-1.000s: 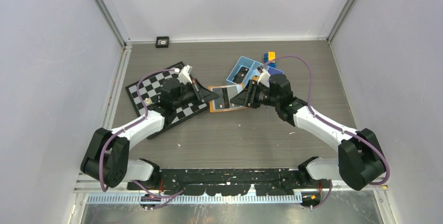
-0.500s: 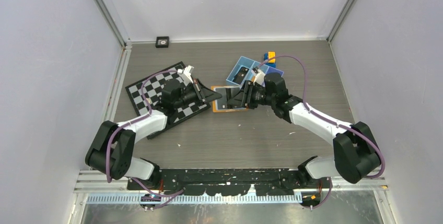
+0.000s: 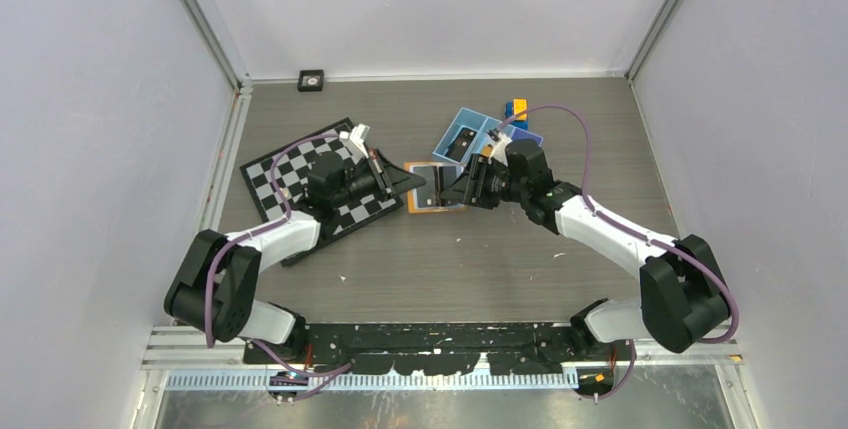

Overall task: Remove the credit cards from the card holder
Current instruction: Remove the credit card from the card holder.

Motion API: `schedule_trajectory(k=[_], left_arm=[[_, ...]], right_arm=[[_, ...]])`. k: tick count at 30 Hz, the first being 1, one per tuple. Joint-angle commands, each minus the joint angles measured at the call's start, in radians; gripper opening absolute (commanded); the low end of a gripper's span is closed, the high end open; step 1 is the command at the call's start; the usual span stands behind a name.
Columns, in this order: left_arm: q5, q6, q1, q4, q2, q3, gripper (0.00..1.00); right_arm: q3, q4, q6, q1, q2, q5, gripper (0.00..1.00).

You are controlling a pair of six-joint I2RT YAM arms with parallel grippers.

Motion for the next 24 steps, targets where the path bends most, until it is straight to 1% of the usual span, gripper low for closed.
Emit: schedule_trajectory(k=[1, 3, 8, 11, 13, 14, 16, 18, 21, 24], left_arm=[[0.076, -0.052, -0.005, 0.143, 0.005, 0.011, 0.0], [0.081, -0.062, -0.005, 0.153, 0.011, 0.011, 0.0], [0.092, -0.079, -0.005, 0.181, 0.028, 0.012, 0.0], [0.105, -0.107, -0.005, 0.217, 0.051, 0.013, 0.0], [0.112, -0.124, -0.005, 0.246, 0.062, 0.011, 0.0], [0.115, -0.13, -0.005, 0.258, 0.068, 0.012, 0.0], [0.116, -0.131, -0.005, 0.266, 0.071, 0.01, 0.0], [0.113, -0.125, -0.005, 0.257, 0.069, 0.009, 0.0], [0.103, -0.104, -0.005, 0.225, 0.054, 0.009, 0.0], [0.101, -0.1, -0.005, 0.217, 0.047, 0.01, 0.0]], right_arm=[[0.035, -0.022, -0.043, 0.008, -0.041, 0.07, 0.53], [0.042, -0.062, -0.051, 0.016, -0.037, 0.083, 0.55], [0.051, -0.067, -0.07, 0.04, -0.031, 0.094, 0.58], [0.061, -0.091, -0.086, 0.057, -0.037, 0.126, 0.58], [0.058, -0.081, -0.082, 0.057, -0.038, 0.116, 0.54], [0.057, -0.074, -0.078, 0.057, -0.038, 0.11, 0.5], [0.056, -0.066, -0.07, 0.058, -0.04, 0.108, 0.39], [0.048, -0.047, -0.063, 0.057, -0.05, 0.095, 0.37], [0.016, 0.038, -0.034, 0.056, -0.079, 0.044, 0.39], [0.002, 0.072, -0.022, 0.053, -0.089, 0.011, 0.46]])
